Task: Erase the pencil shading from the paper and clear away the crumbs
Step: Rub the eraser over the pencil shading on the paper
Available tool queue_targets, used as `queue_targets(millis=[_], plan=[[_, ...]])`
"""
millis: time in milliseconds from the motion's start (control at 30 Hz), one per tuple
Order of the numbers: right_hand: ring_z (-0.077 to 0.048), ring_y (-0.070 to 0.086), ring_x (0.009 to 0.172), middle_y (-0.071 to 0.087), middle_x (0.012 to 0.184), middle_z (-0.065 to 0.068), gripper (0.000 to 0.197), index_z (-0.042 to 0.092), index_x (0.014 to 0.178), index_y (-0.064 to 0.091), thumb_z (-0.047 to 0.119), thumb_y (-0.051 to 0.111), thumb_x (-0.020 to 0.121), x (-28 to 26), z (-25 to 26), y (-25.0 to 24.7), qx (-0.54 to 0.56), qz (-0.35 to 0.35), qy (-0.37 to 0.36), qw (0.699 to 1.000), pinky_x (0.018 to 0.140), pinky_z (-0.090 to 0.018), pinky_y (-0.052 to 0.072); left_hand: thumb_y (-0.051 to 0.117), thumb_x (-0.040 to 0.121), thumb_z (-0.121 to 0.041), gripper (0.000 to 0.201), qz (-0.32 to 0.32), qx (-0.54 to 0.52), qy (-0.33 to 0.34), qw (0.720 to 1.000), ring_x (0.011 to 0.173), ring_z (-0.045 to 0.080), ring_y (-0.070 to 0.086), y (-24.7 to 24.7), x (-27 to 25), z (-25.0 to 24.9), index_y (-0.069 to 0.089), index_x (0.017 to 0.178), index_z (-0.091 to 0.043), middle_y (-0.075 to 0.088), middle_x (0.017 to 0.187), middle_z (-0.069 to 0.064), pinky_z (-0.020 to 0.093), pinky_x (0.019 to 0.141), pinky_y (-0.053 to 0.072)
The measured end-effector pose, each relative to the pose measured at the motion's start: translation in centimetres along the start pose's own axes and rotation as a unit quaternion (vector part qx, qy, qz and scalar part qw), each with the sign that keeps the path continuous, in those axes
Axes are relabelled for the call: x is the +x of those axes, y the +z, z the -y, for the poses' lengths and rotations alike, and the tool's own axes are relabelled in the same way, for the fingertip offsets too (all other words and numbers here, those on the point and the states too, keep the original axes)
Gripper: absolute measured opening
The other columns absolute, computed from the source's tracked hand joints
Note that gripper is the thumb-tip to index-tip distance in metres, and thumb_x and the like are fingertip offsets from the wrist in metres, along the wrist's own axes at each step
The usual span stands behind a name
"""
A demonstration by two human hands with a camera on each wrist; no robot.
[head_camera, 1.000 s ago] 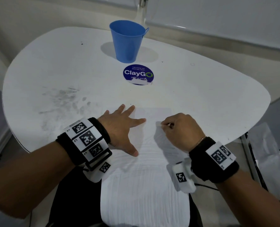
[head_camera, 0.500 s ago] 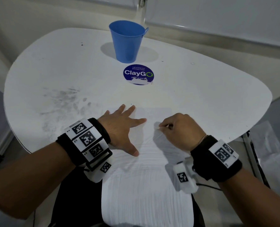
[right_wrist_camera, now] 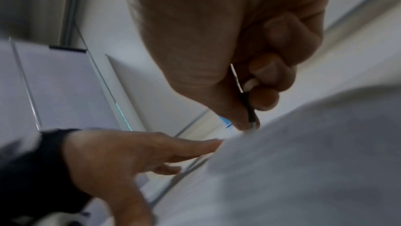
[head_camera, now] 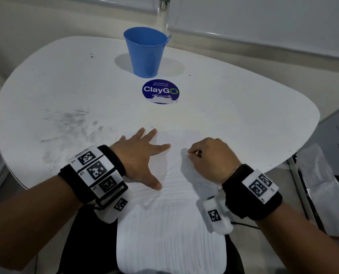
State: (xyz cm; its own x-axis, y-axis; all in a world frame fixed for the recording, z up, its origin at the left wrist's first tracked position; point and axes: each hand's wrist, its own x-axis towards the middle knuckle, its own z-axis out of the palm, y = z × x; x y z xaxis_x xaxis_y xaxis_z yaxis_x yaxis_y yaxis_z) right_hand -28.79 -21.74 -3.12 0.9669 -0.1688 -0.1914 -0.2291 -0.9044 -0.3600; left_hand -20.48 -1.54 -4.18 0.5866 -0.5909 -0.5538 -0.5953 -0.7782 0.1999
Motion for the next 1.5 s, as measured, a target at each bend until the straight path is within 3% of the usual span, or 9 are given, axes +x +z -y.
queue_targets(millis=[67,200,400,600,700,800,967,1133,1500], plan=[[-0.022,0.065,0.085,0.073,0.087,0.005,0.02,0.024,0.093,0.077,0.024,0.057,0.09,0.0,0.3,0.0,0.005,0.015,0.0,1.0,0.079,-0.033,0.053,0.073,0.066,-0.079,0.118,-0.001,0.0,0.0,1.0,0.151,0.017,-0.028,-0.1,0.0,-0.1,-0.007,0.151,-0.06,-0.028,0.164,-0.011,0.056,0.124,-0.002],[-0.024,0.065,0.092,0.074,0.094,0.003,0.02,0.025,0.095,0.077,0.023,0.058,0.091,1.1,-1.5,-1.3,0.018,-0.035,0.059,0.997,0.082,-0.032,0.053,0.073,0.067,-0.078,0.117,0.001,0.0,0.0,1.0,0.151,0.018,-0.027,-0.2,-0.1,-0.1,-0.006,0.152,-0.059,-0.028,0.164,-0.01,0.056,0.123,-0.003],[-0.025,0.065,0.081,0.07,0.079,0.006,0.02,0.023,0.092,0.075,0.024,0.056,0.093,0.7,-0.7,-0.8,0.016,-0.08,0.027,0.996,0.075,-0.033,0.053,0.073,0.067,-0.078,0.118,0.003,-0.002,0.001,1.0,0.151,0.018,-0.027,-0.3,0.0,-0.2,-0.006,0.152,-0.058,-0.028,0.164,-0.01,0.056,0.122,-0.003],[-0.023,0.066,0.094,0.074,0.1,0.005,0.021,0.025,0.102,0.076,0.026,0.055,0.095,0.2,-0.3,0.1,0.007,-0.017,0.008,1.0,0.083,-0.035,0.054,0.074,0.066,-0.078,0.119,0.003,-0.005,0.0,1.0,0.151,0.018,-0.026,-0.2,0.0,-0.1,-0.005,0.153,-0.058,-0.027,0.164,-0.01,0.057,0.123,-0.001],[-0.024,0.067,0.092,0.075,0.095,0.003,0.022,0.022,0.097,0.077,0.024,0.055,0.094,0.6,-1.1,-0.6,-0.002,-0.03,0.032,0.999,0.081,-0.035,0.054,0.074,0.066,-0.078,0.119,0.006,-0.006,0.0,1.0,0.151,0.018,-0.026,-0.2,0.0,-0.1,-0.005,0.153,-0.058,-0.027,0.164,-0.01,0.057,0.123,-0.001],[-0.022,0.066,0.084,0.074,0.087,0.004,0.022,0.019,0.093,0.076,0.021,0.054,0.093,-0.2,-0.2,-0.3,-0.006,0.01,-0.002,1.0,0.078,-0.036,0.055,0.074,0.066,-0.078,0.119,0.005,-0.006,-0.001,1.0,0.151,0.018,-0.027,-0.3,0.0,-0.1,-0.005,0.152,-0.058,-0.027,0.164,-0.01,0.057,0.123,-0.001],[-0.026,0.066,0.085,0.074,0.088,0.0,0.023,0.018,0.091,0.075,0.021,0.052,0.093,0.7,-1.1,-0.7,-0.034,-0.028,0.034,0.998,0.074,-0.035,0.055,0.073,0.066,-0.079,0.118,0.002,-0.005,0.0,1.0,0.152,0.018,-0.026,-0.2,0.0,-0.1,-0.005,0.152,-0.058,-0.026,0.164,-0.01,0.057,0.122,0.0],[-0.026,0.064,0.086,0.073,0.088,0.003,0.021,0.02,0.09,0.074,0.024,0.053,0.092,-0.5,0.3,0.2,-0.046,0.009,-0.009,0.999,0.077,-0.038,0.054,0.073,0.066,-0.079,0.119,0.005,-0.003,-0.002,1.0,0.151,0.018,-0.027,-0.3,0.0,-0.2,-0.006,0.152,-0.058,-0.028,0.164,-0.01,0.057,0.123,0.0],[-0.025,0.066,0.086,0.074,0.087,0.0,0.021,0.018,0.089,0.076,0.022,0.055,0.091,0.4,-0.8,-0.7,-0.02,0.006,0.041,0.999,0.078,-0.035,0.054,0.073,0.066,-0.079,0.118,0.005,0.0,-0.002,1.0,0.151,0.018,-0.027,-0.3,0.0,-0.2,-0.006,0.152,-0.058,-0.028,0.164,-0.01,0.057,0.123,-0.001]])
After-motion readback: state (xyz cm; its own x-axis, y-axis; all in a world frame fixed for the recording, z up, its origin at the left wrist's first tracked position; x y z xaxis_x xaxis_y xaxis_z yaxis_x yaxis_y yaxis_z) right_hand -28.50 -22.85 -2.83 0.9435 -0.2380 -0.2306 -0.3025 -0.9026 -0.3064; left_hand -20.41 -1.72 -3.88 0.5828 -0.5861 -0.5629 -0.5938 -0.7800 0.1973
